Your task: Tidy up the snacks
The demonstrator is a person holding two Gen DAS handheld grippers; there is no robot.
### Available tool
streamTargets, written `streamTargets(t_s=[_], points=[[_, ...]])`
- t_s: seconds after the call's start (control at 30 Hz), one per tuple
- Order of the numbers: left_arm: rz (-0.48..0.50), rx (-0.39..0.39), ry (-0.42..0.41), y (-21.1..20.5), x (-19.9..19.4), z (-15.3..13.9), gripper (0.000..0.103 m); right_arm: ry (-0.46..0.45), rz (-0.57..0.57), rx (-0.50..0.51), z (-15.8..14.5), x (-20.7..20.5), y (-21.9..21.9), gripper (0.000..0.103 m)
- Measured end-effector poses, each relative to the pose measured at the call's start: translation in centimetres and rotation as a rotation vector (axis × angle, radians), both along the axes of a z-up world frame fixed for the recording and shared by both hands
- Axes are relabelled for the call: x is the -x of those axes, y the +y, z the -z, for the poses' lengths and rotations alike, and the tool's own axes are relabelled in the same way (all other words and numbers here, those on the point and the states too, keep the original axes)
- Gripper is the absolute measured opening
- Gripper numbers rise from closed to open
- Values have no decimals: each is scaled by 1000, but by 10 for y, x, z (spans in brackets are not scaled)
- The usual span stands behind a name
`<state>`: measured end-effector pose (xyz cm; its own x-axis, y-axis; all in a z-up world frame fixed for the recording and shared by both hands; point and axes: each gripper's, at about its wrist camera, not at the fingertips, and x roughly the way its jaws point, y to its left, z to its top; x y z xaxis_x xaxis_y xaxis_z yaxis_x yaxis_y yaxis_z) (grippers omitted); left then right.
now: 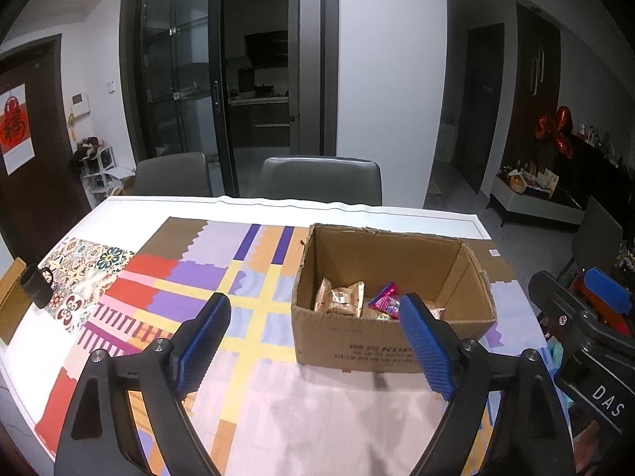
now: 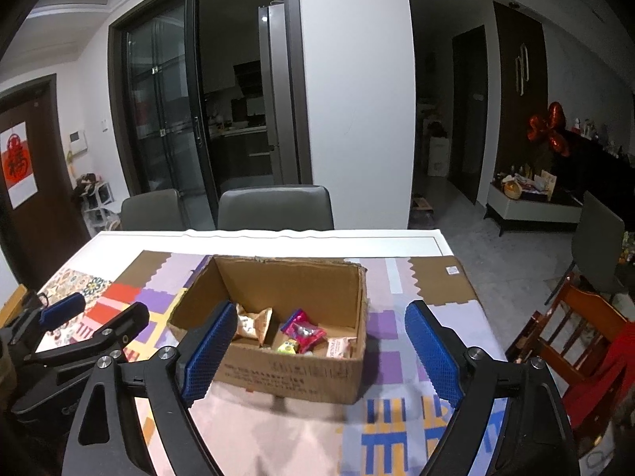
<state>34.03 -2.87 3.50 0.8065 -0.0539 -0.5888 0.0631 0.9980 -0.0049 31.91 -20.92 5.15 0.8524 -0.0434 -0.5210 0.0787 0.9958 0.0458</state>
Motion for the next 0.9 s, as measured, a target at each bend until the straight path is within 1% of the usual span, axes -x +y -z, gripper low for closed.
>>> streamTargets(t_s=[0.37, 0.53, 0.9], points=[[-6, 1, -17, 7, 39, -3, 88, -13, 3, 14, 1, 38, 0, 87], [1, -1, -24, 7, 55, -2, 88, -29, -4, 3, 1, 56, 1, 87], [-3, -14, -32, 11, 90, 5, 89, -33, 15, 5, 13, 91, 0, 87]])
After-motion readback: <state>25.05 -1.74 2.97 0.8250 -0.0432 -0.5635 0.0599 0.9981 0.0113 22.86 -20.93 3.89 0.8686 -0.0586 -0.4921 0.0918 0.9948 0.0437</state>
